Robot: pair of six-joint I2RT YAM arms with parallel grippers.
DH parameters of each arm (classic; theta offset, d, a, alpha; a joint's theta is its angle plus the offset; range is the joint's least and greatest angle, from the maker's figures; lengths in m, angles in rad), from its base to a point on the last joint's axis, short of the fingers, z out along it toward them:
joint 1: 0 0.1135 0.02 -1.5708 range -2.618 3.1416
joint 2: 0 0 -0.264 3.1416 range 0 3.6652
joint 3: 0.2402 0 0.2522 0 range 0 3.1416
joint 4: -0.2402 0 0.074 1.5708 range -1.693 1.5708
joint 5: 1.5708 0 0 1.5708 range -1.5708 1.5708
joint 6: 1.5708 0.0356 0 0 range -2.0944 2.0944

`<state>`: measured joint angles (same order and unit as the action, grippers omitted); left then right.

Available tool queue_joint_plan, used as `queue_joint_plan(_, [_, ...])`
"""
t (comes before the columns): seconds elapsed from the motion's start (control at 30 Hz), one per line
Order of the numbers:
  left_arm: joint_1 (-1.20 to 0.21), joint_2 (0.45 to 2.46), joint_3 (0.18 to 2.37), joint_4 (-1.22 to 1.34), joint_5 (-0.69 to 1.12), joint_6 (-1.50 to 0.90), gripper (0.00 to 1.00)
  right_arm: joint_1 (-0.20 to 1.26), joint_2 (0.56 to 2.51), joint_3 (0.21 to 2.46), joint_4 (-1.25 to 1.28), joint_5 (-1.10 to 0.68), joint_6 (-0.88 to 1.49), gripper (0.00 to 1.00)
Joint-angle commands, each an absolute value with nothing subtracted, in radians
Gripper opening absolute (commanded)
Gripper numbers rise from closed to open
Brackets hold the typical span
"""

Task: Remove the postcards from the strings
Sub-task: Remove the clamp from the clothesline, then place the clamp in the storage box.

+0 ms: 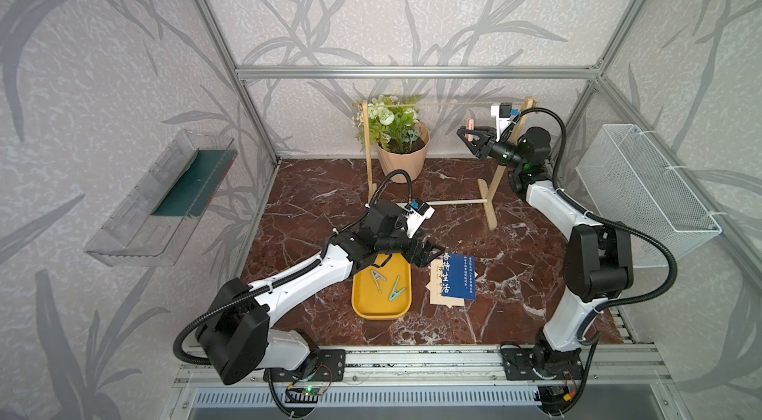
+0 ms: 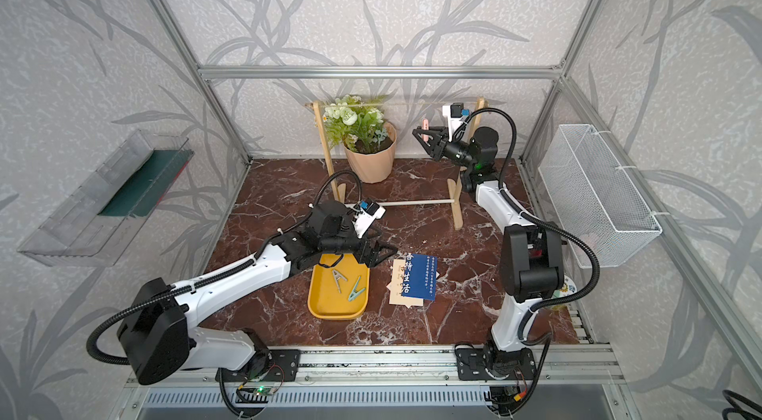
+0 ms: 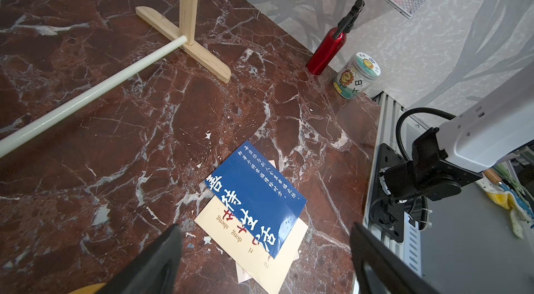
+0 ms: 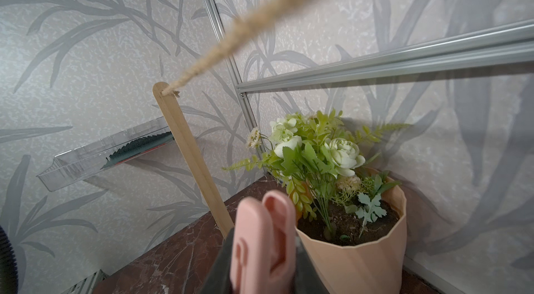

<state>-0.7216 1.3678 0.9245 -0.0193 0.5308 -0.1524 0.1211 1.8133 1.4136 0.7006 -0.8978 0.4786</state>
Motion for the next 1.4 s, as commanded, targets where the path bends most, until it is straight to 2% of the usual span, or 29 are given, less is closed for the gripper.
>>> queue_joint_plan(0.0, [-0.723, 1.321, 0.899, 0.017, 0.495, -0.155, 0.91, 0.142, 1.739, 1.386, 0.639, -0.898, 0.399, 0.00])
queue_joint_plan(0.1, [-0.715, 1.243, 0.850, 0.048, 0.370, -0.172, 0.91, 0.202, 1.656, 1.326, 0.459, -0.849, 0.274, 0.00])
queue_joint_plan(0.17, [-0.699, 1.176, 0.789, 0.071, 0.184, -0.236, 0.91, 0.257, 1.598, 1.251, 0.348, -0.749, 0.214, 0.00])
queue_joint_plan(0.3, [-0.570, 0.997, 0.634, 0.108, -0.003, -0.350, 0.91, 0.442, 1.511, 1.061, 0.219, -0.546, 0.103, 0.00])
queue_joint_plan(0.43, [-0.430, 0.858, 0.564, -0.008, -0.183, -0.411, 0.93, 0.651, 1.511, 0.947, 0.091, -0.412, 0.046, 0.00])
queue_joint_plan(0.53, [-0.388, 0.849, 0.545, -0.073, -0.391, -0.403, 0.94, 0.781, 1.530, 0.886, 0.079, -0.362, 0.018, 0.00])
queue_joint_plan(0.67, [-0.358, 0.882, 0.440, 0.086, -0.631, -0.396, 0.95, 0.944, 1.590, 0.904, 0.084, -0.282, -0.047, 0.00])
queue_joint_plan(0.77, [-0.349, 0.944, 0.413, 0.229, -0.747, -0.274, 0.96, 0.977, 1.694, 0.995, 0.010, -0.251, -0.061, 0.00])
queue_joint_plan(0.8, [-0.342, 0.972, 0.416, 0.267, -0.793, -0.215, 0.97, 0.982, 1.738, 1.017, 0.000, -0.245, -0.065, 0.14])
queue_joint_plan(0.83, [-0.334, 1.002, 0.415, 0.311, -0.835, -0.152, 0.98, 0.988, 1.763, 1.026, 0.003, -0.233, -0.074, 0.35])
queue_joint_plan(0.87, [-0.322, 1.031, 0.405, 0.377, -0.857, -0.105, 0.98, 0.994, 1.774, 1.029, 0.014, -0.220, -0.078, 0.64])
queue_joint_plan(0.9, [-0.301, 1.065, 0.383, 0.475, -0.860, -0.052, 0.99, 0.998, 1.778, 1.028, 0.028, -0.213, -0.082, 0.83])
queue_joint_plan(0.93, [-0.281, 1.098, 0.362, 0.567, -0.848, -0.015, 1.00, 0.998, 1.772, 1.021, 0.048, -0.215, -0.084, 0.89])
queue_joint_plan(1.0, [-0.247, 1.147, 0.339, 0.667, -0.804, 0.016, 1.00, 0.994, 1.735, 0.997, 0.086, -0.177, -0.080, 0.99])
queue_joint_plan(1.17, [-0.115, 1.269, 0.301, 0.774, -0.603, -0.076, 1.00, 0.944, 1.532, 0.850, 0.229, -0.024, -0.091, 0.99])
queue_joint_plan(1.3, [-0.065, 1.354, 0.295, 0.888, -0.507, -0.078, 1.00, 0.896, 1.329, 0.632, 0.440, 0.393, -0.115, 0.99])
queue_joint_plan(1.37, [-0.032, 1.416, 0.296, 0.950, -0.428, -0.098, 1.00, 0.772, 1.244, 0.555, 0.438, 0.465, -0.077, 0.99])
